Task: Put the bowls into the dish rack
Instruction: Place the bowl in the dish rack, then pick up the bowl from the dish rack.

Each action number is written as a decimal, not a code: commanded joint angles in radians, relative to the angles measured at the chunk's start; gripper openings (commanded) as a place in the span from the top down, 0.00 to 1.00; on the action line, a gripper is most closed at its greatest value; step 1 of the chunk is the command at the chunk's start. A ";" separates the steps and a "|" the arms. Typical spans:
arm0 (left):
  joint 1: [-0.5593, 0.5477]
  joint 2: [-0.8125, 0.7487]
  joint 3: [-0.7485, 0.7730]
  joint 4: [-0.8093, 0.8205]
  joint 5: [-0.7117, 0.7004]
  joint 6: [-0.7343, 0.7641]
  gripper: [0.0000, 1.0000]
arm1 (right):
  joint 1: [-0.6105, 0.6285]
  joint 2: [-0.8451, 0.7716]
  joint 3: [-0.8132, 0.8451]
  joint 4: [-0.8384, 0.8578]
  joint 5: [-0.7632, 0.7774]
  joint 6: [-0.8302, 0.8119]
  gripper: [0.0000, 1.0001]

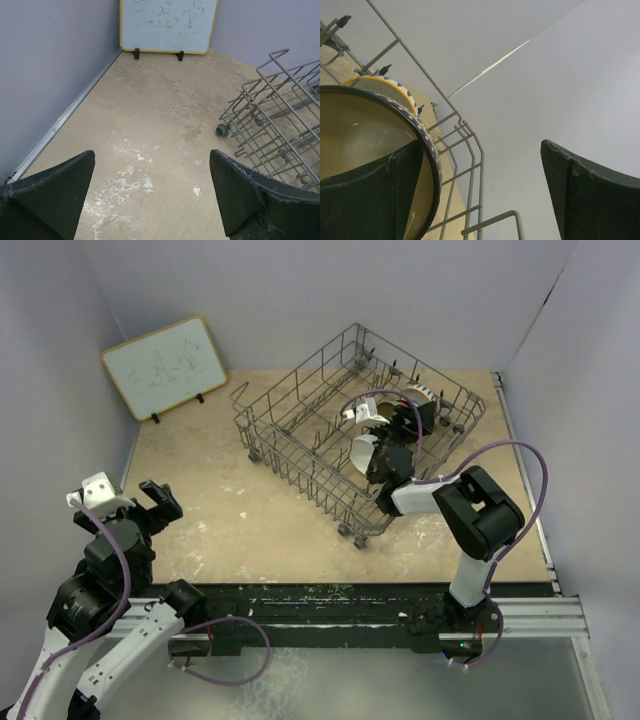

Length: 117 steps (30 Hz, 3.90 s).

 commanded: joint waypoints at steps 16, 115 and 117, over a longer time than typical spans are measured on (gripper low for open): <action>-0.003 0.437 0.229 0.189 0.610 -0.092 0.01 | -0.091 -0.061 0.037 0.377 -0.022 0.046 0.00; 0.176 0.702 0.172 0.435 1.004 -0.030 0.00 | -0.115 -0.308 0.831 -2.590 -0.565 1.607 0.29; 0.176 0.694 0.161 0.439 1.004 -0.028 0.00 | -0.114 -0.304 0.781 -2.546 -0.623 1.625 0.30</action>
